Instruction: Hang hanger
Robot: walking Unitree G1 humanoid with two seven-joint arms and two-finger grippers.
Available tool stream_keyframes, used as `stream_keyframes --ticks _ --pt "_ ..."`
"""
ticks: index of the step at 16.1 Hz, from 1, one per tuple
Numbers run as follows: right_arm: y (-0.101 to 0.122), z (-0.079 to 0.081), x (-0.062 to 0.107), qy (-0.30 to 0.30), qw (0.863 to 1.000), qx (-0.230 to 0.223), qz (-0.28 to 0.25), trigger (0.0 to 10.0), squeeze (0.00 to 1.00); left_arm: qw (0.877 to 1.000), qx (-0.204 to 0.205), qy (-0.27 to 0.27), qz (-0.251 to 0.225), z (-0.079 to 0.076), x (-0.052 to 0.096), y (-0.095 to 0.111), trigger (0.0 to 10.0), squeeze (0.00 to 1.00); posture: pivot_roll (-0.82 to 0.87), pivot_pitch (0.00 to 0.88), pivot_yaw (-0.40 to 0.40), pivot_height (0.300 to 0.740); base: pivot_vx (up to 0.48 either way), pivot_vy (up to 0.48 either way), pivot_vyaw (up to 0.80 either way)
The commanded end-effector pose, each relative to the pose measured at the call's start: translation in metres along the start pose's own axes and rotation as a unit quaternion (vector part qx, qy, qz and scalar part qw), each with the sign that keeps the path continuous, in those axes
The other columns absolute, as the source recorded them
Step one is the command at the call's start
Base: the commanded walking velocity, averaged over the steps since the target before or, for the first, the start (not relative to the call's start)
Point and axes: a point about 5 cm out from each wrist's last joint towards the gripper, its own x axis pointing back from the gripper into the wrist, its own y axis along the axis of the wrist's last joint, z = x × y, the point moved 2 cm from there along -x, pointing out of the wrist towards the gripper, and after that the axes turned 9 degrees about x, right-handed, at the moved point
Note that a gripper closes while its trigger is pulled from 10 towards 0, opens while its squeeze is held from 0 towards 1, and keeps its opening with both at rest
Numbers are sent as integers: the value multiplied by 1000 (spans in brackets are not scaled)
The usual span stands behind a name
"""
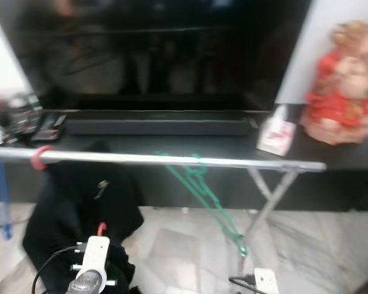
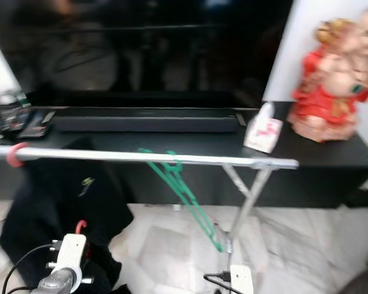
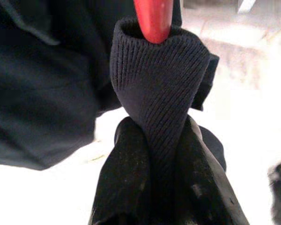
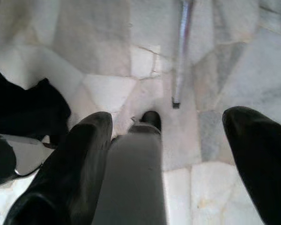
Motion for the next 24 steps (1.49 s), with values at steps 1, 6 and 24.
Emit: stream_keyframes --ticks 1,6,24 --pt "1 -3 0 -2 1000 -4 -3 10000 0 1000 16 12 0 4 0 -2 10000 0 -60 0 -10 740 0 0 0" --pt "3 -7 0 -4 1000 -3 -8 10000 0 1000 -1 12 7 7 2 -6 10000 0 -63 0 -11 740 0 0 0" --pt "14 8 -2 3 1000 -2 -18 10000 0 1000 0 4 -6 3 1 -3 10000 0 -60 0 -11 740 -309 0 0"
